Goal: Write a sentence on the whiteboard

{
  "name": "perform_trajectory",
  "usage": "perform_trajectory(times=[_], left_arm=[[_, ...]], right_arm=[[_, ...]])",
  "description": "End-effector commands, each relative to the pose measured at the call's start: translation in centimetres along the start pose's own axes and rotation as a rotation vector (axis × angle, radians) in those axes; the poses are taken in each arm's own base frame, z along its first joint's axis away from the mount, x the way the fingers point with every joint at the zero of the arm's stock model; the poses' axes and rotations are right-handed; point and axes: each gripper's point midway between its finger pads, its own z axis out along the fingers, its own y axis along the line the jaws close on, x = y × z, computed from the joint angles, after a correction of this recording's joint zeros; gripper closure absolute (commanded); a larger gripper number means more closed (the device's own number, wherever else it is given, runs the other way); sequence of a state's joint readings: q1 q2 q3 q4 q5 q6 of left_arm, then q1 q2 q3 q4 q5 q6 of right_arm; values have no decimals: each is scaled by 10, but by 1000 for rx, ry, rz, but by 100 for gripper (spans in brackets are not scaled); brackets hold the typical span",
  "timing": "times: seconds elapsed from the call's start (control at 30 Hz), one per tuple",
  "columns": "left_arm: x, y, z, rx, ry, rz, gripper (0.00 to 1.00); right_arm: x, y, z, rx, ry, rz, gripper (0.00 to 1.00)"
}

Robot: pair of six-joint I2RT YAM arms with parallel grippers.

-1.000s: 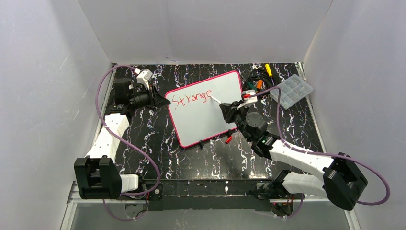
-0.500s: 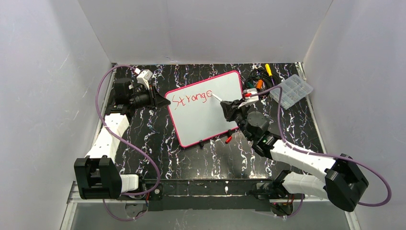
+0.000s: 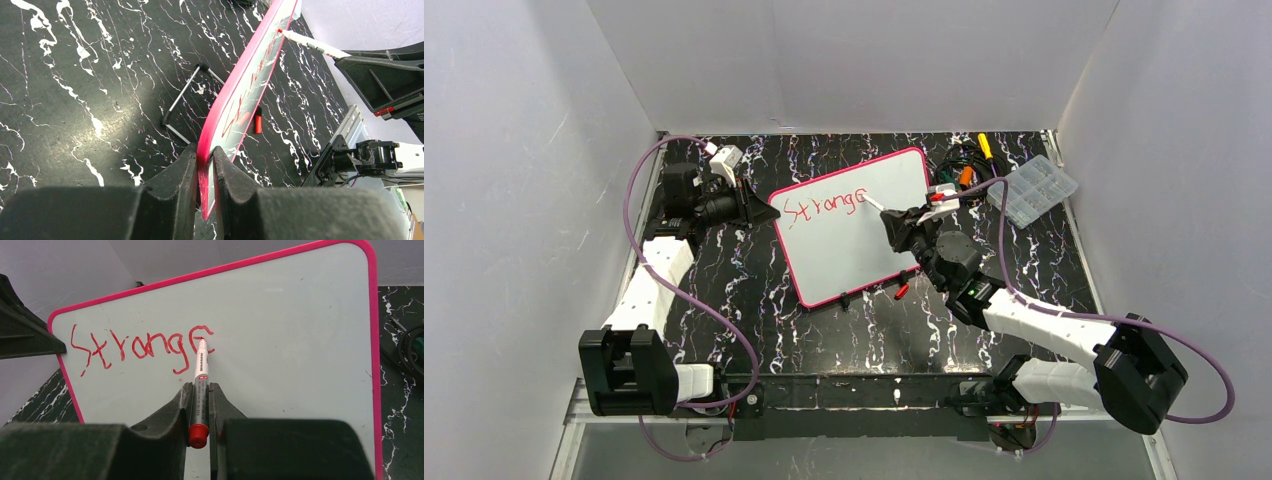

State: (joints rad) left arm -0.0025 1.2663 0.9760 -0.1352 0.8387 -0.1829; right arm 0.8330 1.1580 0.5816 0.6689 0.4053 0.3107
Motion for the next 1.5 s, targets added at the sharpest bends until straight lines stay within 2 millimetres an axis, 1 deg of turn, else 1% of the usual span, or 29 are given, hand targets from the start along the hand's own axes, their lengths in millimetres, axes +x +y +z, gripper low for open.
perform_trajectory(times=[0.0, 0.23, 0.4, 0.5, 0.6, 1.13, 1.3, 1.47], left_arm=[[5, -11, -3, 29, 10, 13, 100], [5, -11, -3, 28, 11, 12, 100], [5, -10, -3, 27, 12, 12, 100], [5, -11, -3, 27, 10, 14, 100], [5, -11, -3, 27, 10, 14, 100], [5, -12, -4, 30, 9, 15, 100], [4, -12, -4, 31, 8, 17, 100], [4, -12, -3, 32, 9, 15, 100]], right_arm=[[-34, 7, 8, 1, -103, 25, 99], [-35, 0, 6, 38, -111, 25, 99], [-38, 2, 5, 25, -115, 26, 99], [-45, 6, 1, -1, -134, 33, 99], [-52, 5, -1, 5, -152, 36, 99], [-44, -3, 10, 49, -159, 29, 99], [-43, -10, 6, 77, -158, 24, 99], [-38, -15, 2, 94, -136, 12, 99]])
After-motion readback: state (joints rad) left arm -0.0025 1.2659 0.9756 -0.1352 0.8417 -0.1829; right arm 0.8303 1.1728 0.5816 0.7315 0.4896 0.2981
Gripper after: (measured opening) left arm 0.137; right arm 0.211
